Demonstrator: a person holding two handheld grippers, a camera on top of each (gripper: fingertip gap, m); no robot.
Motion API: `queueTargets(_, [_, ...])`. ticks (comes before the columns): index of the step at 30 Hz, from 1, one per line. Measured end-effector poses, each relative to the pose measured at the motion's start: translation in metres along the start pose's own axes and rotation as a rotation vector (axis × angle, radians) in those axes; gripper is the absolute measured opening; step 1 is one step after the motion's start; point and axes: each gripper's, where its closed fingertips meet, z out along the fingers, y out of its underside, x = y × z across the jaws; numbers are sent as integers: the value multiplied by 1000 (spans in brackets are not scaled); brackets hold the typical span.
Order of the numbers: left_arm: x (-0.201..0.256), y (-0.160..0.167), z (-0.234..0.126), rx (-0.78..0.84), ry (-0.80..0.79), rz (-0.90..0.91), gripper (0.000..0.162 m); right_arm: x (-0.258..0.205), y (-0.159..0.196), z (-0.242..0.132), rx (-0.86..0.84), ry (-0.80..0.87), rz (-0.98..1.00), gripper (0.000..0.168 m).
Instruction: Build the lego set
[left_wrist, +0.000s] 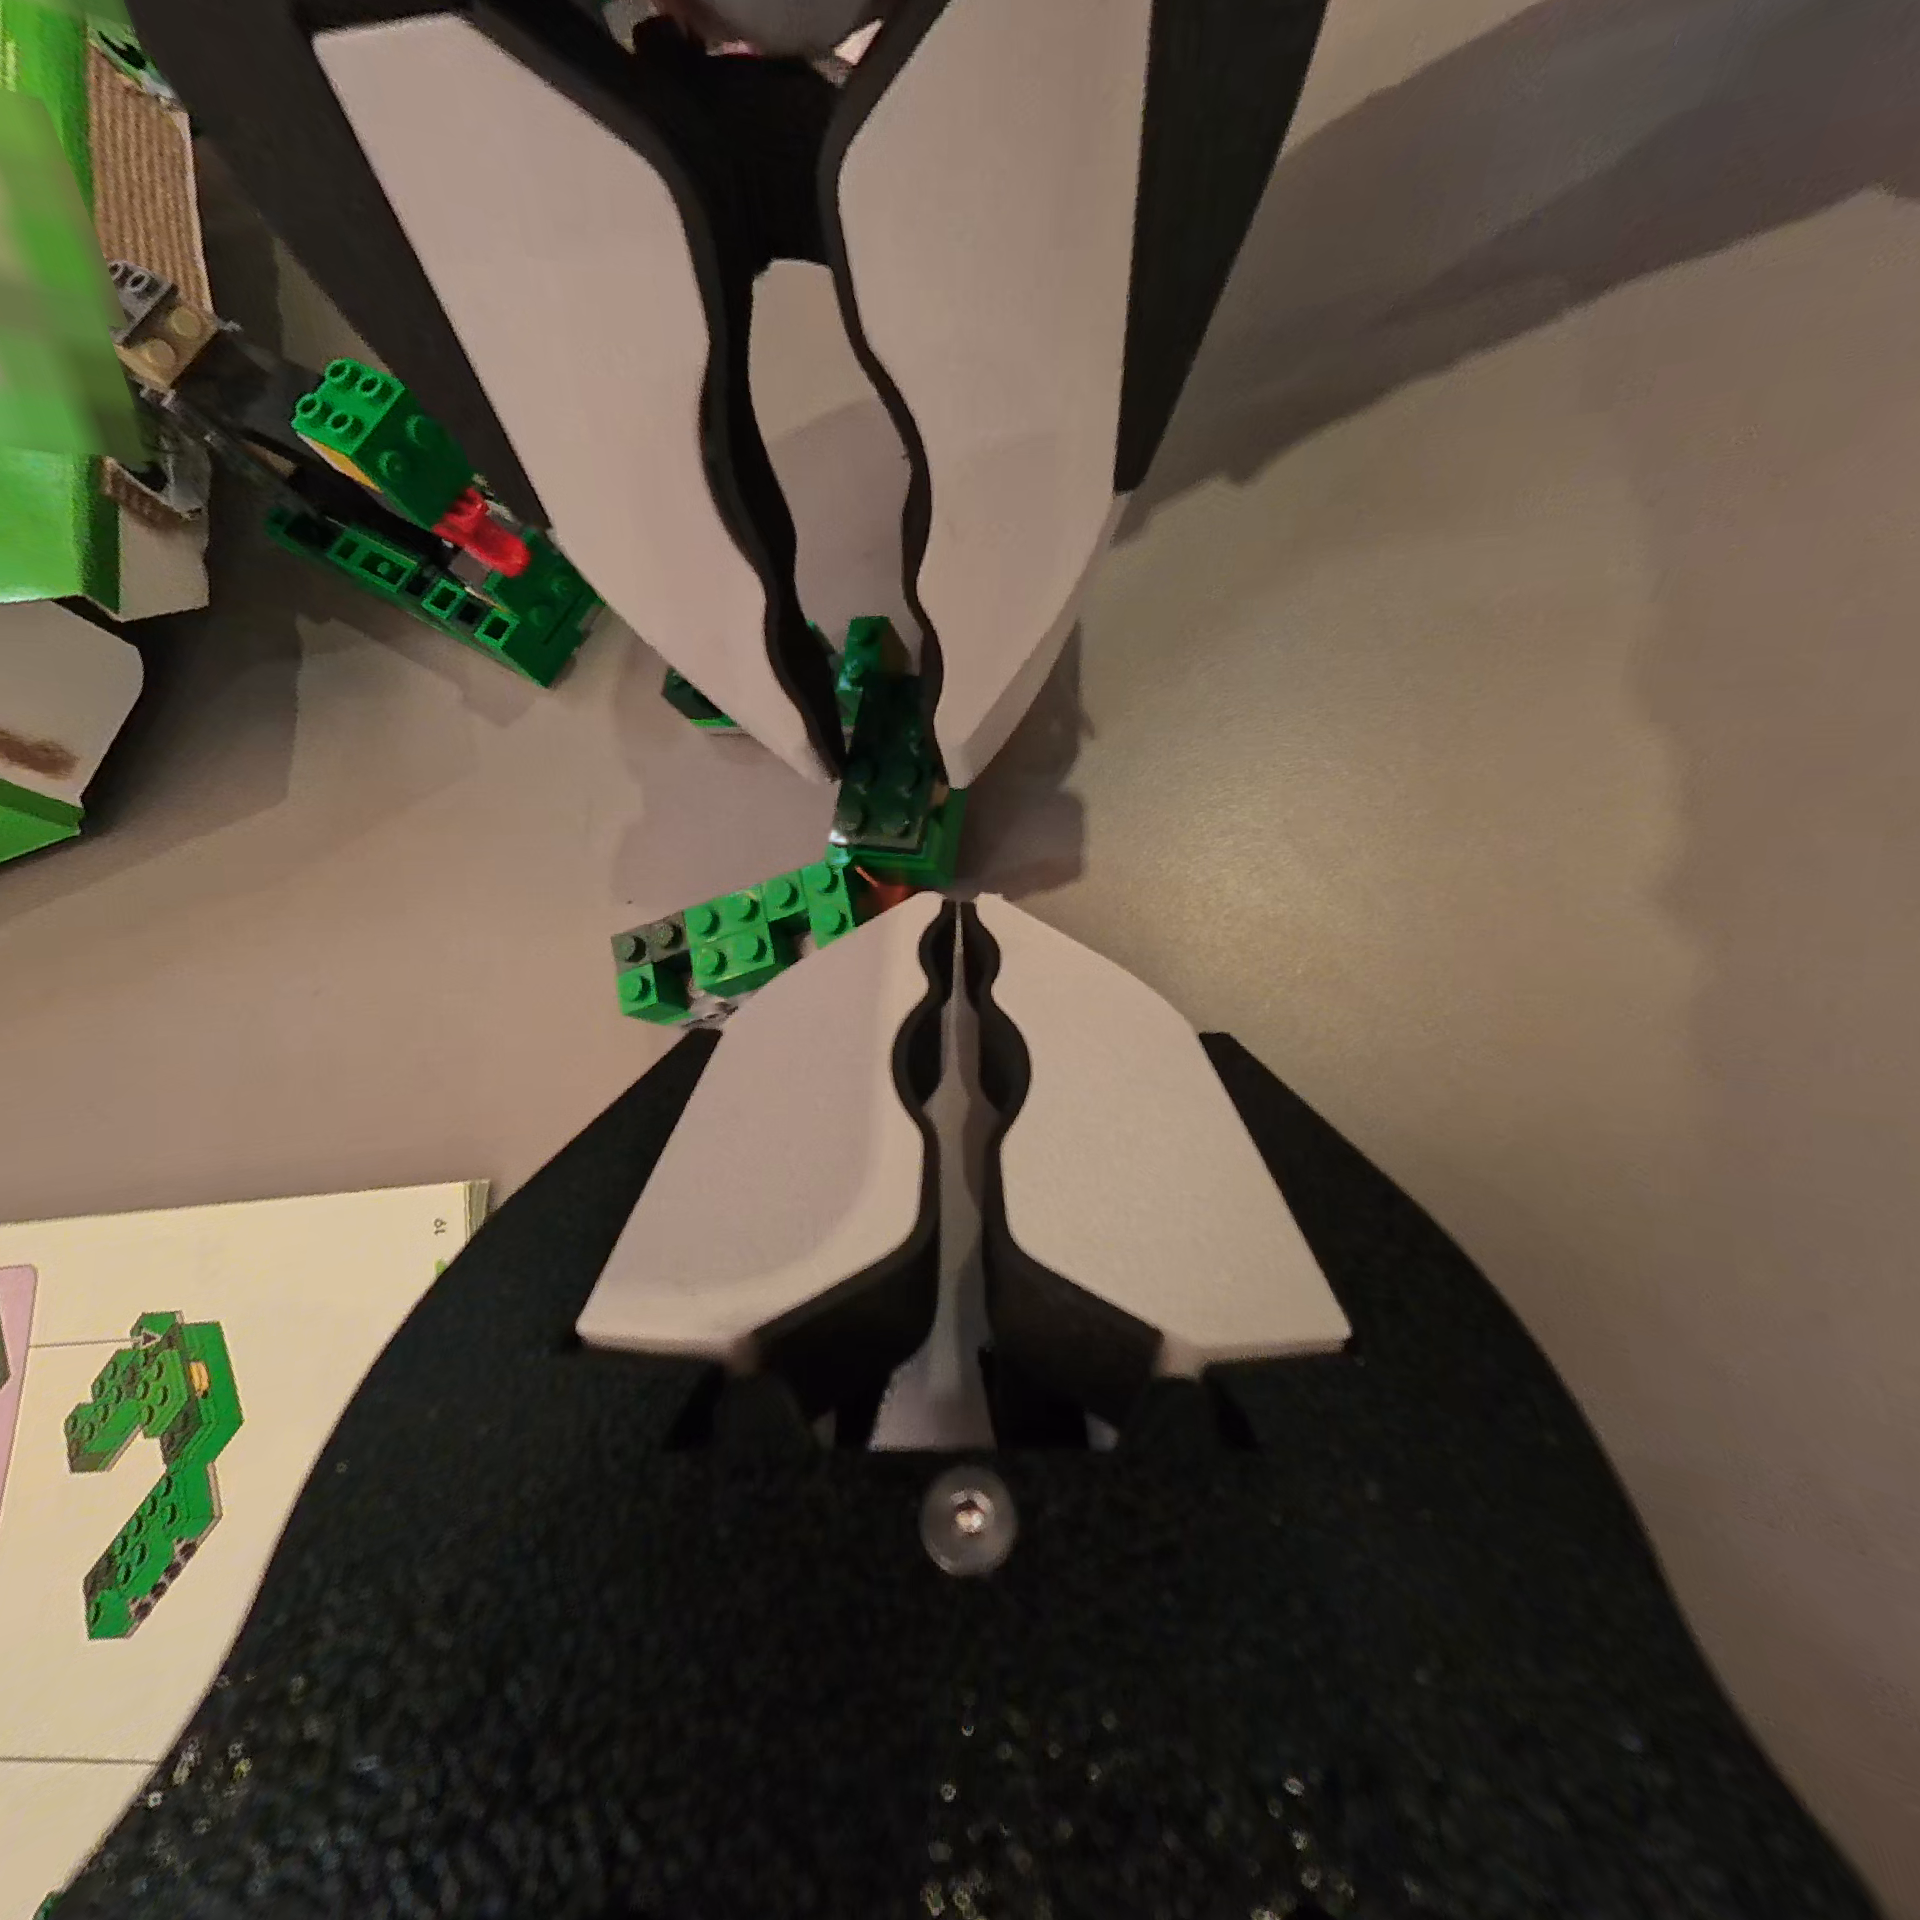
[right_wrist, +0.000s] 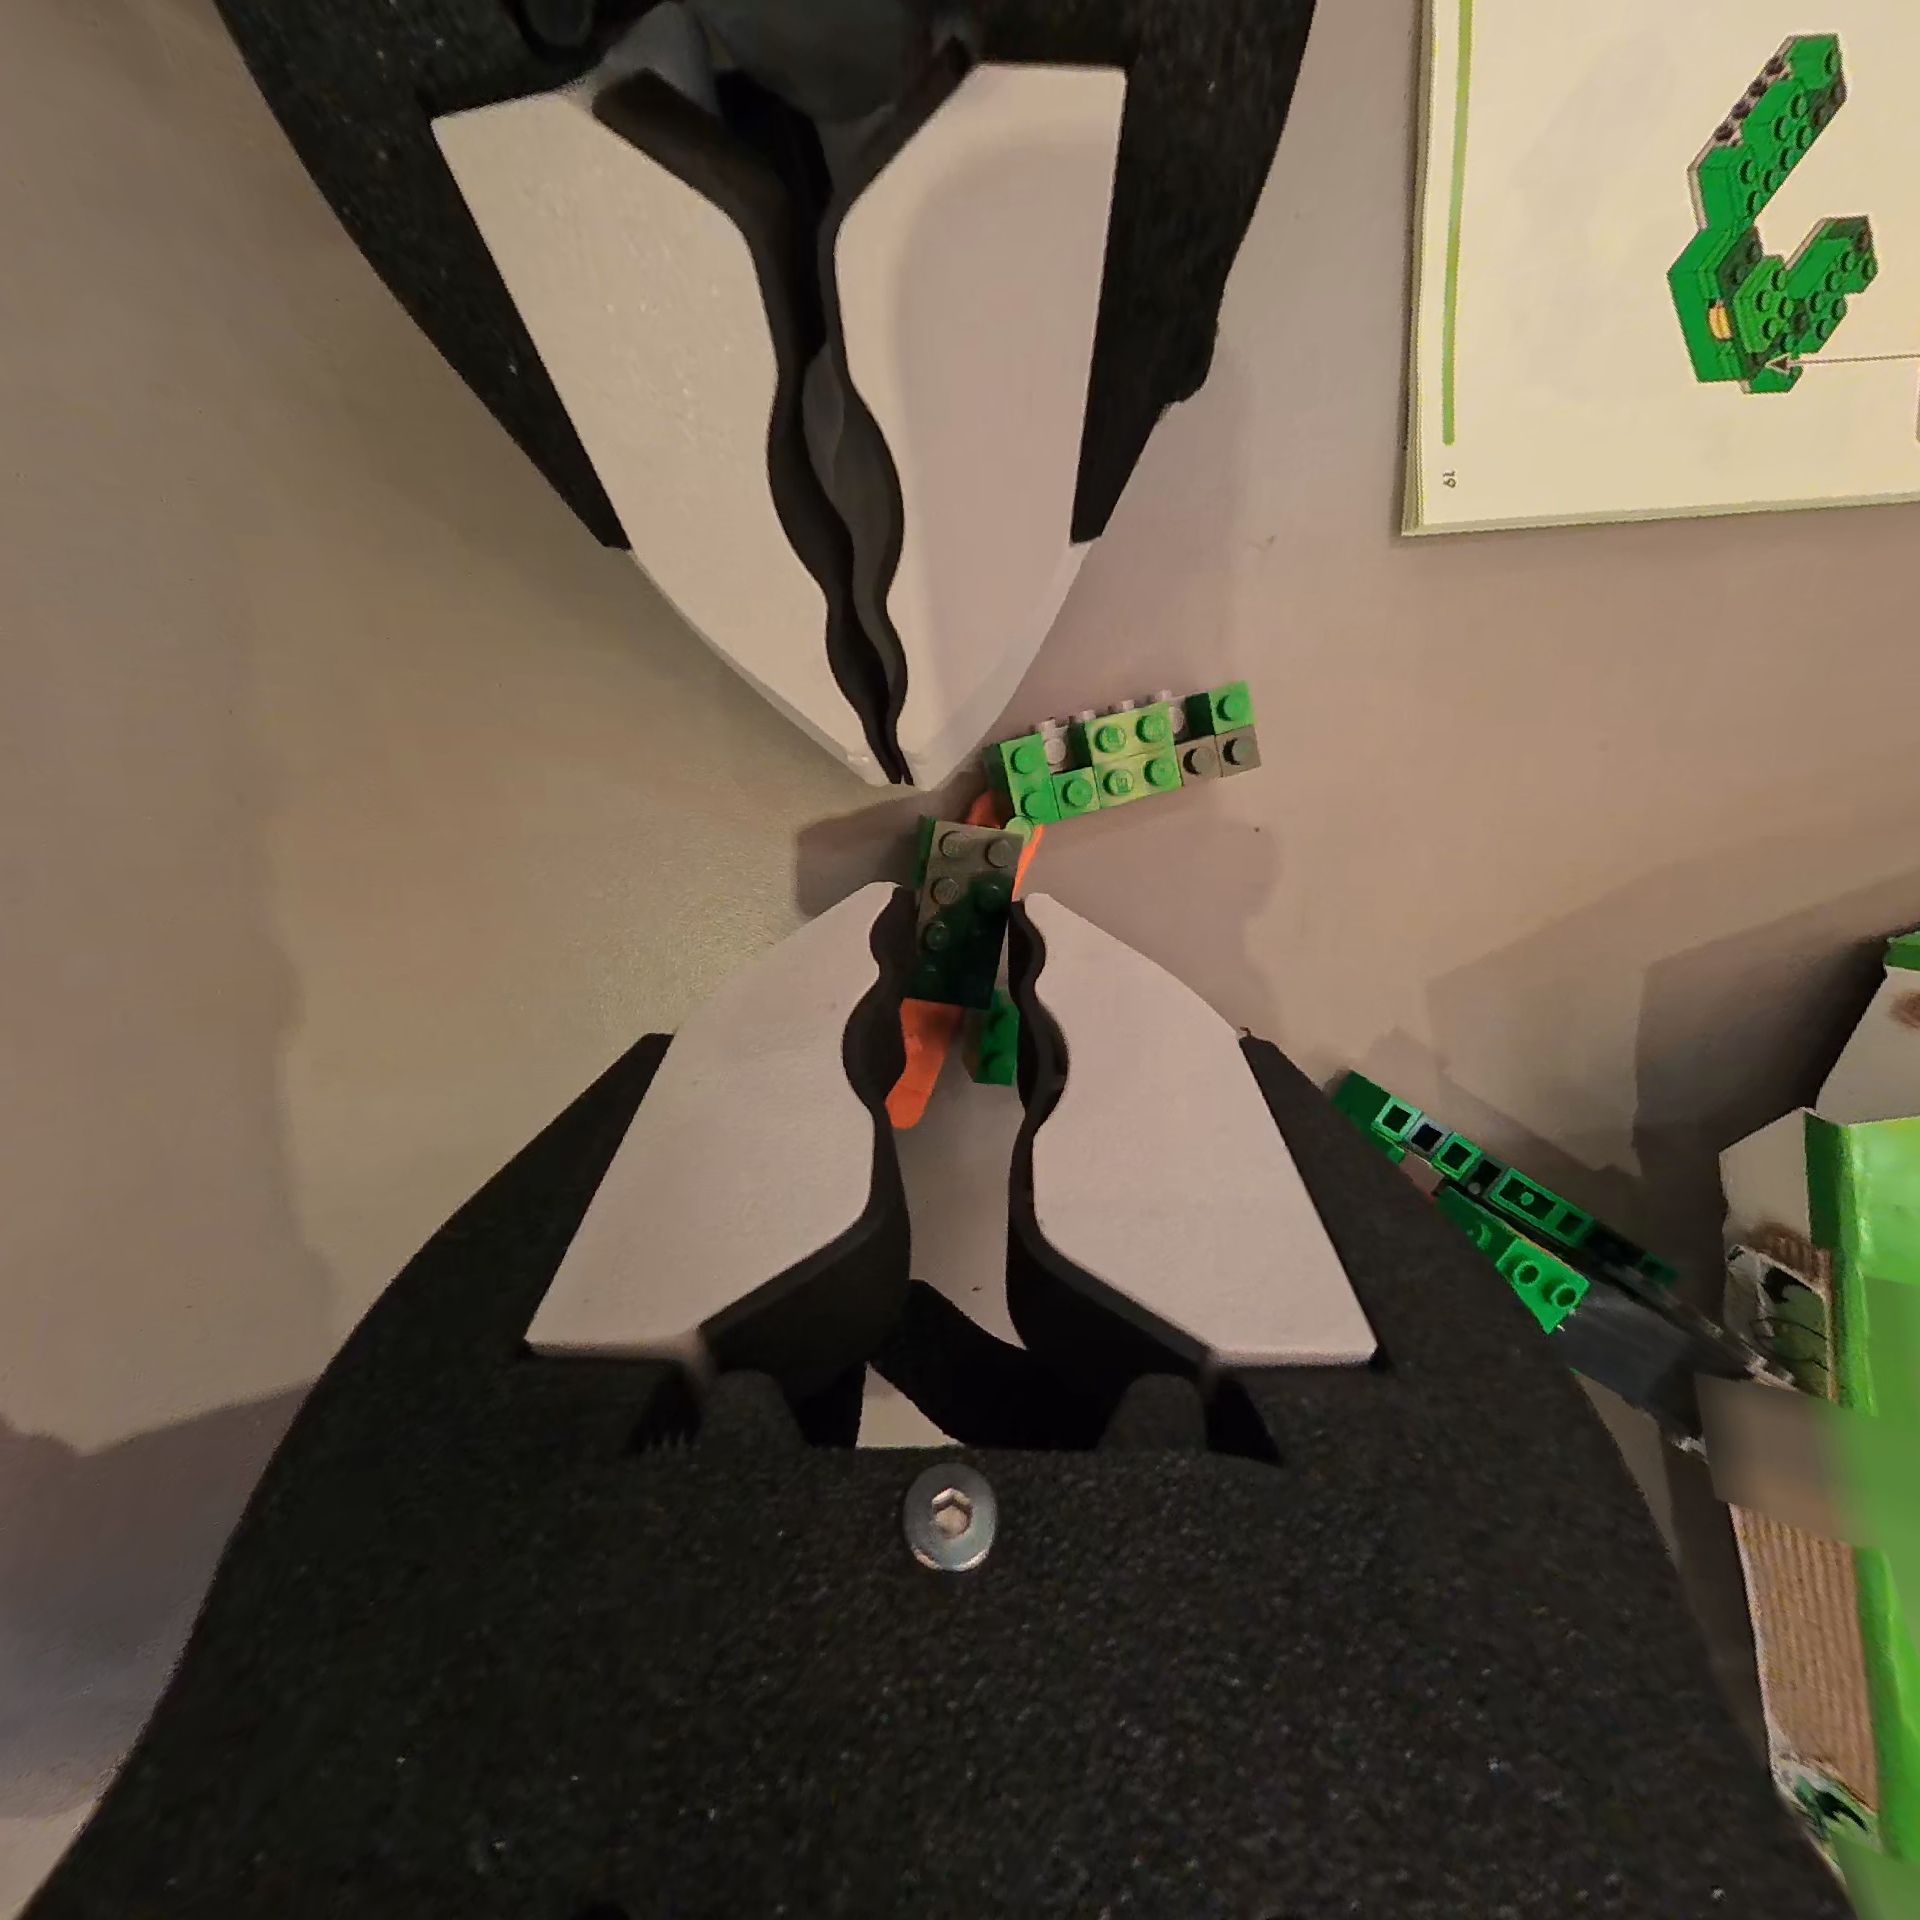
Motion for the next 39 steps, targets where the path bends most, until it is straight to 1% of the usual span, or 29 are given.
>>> queueTargets(11, [0,0,-2,2,10,-2,2,0,-1,1,-4,2,-16,17])
queueTargets(21, [-1,-1,-5,18,8,-9,11,-2,-3,2,28,16,-20,20])
queueTargets(25, [-2,-1,-9,23,-3,7,15,0,0,-3,35,69,-8,24])
queueTargets(28, [-5,-1,-16,57,-64,68,22,-1,2,-14,85,167,4,27])
queueTargets(31, [-6,-3,-23,102,-173,223,32,-4,5,-22,157,323,-29,29])
queueTargets(34, [-4,-4,-27,86,-296,465,42,-6,7,-25,179,569,-166,30])
queueTargets(36, [-2,-7,-26,69,-354,611,42,-10,2,-26,170,725,-294,30])
queueTargets(38, [-2,-9,-23,53,-389,697,44,-14,0,-22,122,806,-360,32])
queueTargets(39, [-2,-10,-20,48,-392,722,45,-14,0,-19,99,824,-371,37])
